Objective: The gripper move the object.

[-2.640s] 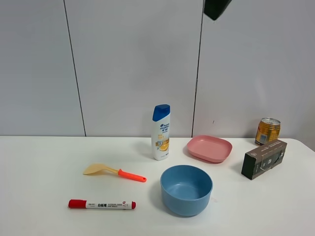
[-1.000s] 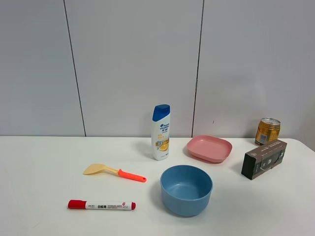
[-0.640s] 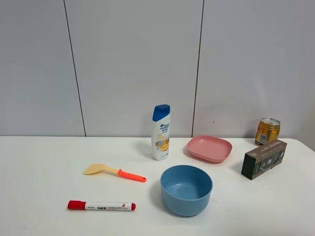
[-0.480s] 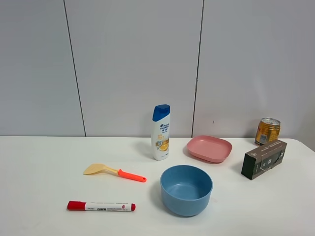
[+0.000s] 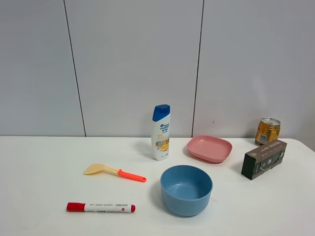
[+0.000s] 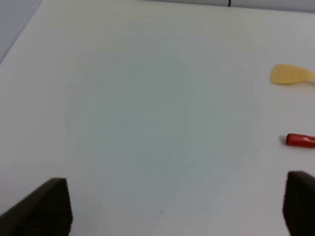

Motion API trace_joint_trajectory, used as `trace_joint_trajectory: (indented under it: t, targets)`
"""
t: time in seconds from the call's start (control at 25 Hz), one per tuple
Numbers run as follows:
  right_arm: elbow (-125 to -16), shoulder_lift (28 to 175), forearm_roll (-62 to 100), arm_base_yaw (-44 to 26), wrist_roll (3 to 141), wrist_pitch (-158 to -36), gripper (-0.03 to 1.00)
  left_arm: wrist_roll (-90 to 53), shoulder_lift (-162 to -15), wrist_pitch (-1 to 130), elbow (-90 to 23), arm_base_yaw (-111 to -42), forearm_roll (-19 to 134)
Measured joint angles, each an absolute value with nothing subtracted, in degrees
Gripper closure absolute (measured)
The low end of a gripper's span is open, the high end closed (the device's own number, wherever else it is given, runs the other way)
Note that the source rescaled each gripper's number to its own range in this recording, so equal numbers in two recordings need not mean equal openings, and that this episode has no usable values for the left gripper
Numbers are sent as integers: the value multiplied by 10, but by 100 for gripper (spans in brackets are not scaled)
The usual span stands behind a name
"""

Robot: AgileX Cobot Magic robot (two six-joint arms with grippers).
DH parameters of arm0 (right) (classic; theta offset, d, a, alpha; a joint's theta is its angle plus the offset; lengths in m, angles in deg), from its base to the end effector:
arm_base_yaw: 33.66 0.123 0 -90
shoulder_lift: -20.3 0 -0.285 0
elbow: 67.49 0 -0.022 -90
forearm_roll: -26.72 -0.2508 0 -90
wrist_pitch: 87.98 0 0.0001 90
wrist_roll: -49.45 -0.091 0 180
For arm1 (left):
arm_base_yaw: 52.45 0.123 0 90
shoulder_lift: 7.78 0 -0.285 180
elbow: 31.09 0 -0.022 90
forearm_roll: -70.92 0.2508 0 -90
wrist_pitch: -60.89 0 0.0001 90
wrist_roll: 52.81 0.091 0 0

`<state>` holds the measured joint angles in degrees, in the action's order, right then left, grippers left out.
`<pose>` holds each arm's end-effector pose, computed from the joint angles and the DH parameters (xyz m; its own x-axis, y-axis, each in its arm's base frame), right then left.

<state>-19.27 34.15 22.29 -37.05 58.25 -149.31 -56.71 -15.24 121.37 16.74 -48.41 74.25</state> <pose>0.0107 0.0055 0.2782 -0.5450 -0.0838 -0.8342 -0.0613 0.9963 -0.0601 -0.0074 0.0041 0.2814 -0.4281 -0.0697 -0.9010 -0.1328 0.9911 -0.0136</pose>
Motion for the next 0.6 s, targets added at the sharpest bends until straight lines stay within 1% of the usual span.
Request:
trace_joint_trajectory:
  t: [0.2,0.44,0.6]
  targets:
    - [-193,316,231,-370,569,-1494,-3,-567,-152,1214,167,-484,743]
    - [-193,280,275,-370,509,-1493,-3,-567,-152,1214,167,-484,743]
    - [-193,280,276,-370,507,-1493,-3,-567,-152,1214,167,-484,743]
